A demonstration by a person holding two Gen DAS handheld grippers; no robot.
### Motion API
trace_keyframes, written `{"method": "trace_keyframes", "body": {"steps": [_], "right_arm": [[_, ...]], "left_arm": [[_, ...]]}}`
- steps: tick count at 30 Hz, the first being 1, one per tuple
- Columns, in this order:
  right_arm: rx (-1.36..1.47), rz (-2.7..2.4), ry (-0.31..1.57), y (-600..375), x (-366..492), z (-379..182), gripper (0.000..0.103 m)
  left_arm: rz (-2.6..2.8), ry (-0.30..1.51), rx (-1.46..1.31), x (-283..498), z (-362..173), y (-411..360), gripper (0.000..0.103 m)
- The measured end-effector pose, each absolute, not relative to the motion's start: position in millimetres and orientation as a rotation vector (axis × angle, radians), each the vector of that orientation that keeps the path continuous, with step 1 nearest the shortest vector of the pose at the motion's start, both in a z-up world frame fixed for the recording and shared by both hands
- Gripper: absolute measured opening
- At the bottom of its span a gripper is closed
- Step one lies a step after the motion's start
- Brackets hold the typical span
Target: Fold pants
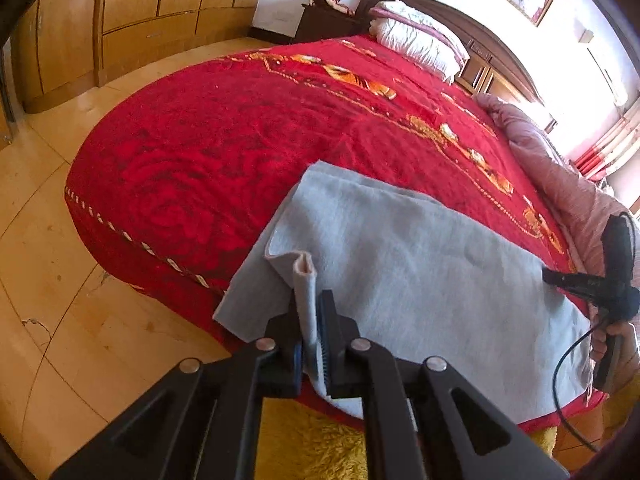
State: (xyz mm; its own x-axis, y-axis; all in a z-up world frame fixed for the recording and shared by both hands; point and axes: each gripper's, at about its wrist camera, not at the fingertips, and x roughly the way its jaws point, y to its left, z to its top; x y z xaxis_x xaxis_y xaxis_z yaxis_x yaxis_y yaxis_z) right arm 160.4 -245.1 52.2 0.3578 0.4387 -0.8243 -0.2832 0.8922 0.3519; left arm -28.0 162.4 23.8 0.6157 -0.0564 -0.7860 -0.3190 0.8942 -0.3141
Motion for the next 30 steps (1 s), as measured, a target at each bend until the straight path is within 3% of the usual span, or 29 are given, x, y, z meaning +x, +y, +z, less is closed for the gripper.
{"method": "trace_keyframes", "body": {"steps": [5, 9, 14, 16, 18, 19, 23, 27, 30], "right_arm": [[0.216, 0.401, 1.046, -258.0, 174.0, 54.0, 0.008], [0.194, 0.378, 1.129, -248.3, 188.2, 15.0, 0.008], [0.169, 0.360, 1.104, -248.6, 185.6, 17.6, 0.010], [0.152, 0.331, 1.089, -245.5, 183.7, 27.6, 0.016], [0.099, 0.309, 1.029, -244.3, 172.3, 45.8, 0.022], [0.079, 0.306, 1.003, -242.8, 166.0, 55.3, 0.027], [0.037, 0.301, 0.940, -250.4, 129.8, 87.5, 0.040], [0.005, 0.276, 0.952, -259.9, 94.8, 92.5, 0.042], [-0.015, 0.249, 0.985, -265.3, 71.6, 81.3, 0.042]], "left_arm": [[0.152, 0.824, -0.389, -28.2, 40.6, 162.7, 0.005], [0.224, 0.898, -0.289, -14.0, 28.6, 165.6, 0.005], [0.201, 0.908, -0.297, -17.0, 27.2, 177.4, 0.008], [0.185, 0.889, -0.277, -16.2, 36.1, 180.9, 0.015], [0.166, 0.868, -0.273, -10.3, 46.5, 185.6, 0.041], [0.155, 0.867, -0.274, -5.9, 49.5, 186.7, 0.046], [0.058, 0.902, -0.283, 25.3, 46.8, 186.2, 0.049], [0.047, 0.996, -0.264, 60.1, 23.2, 180.6, 0.050], [0.053, 0.949, -0.278, 63.1, 22.6, 172.6, 0.057]]}}
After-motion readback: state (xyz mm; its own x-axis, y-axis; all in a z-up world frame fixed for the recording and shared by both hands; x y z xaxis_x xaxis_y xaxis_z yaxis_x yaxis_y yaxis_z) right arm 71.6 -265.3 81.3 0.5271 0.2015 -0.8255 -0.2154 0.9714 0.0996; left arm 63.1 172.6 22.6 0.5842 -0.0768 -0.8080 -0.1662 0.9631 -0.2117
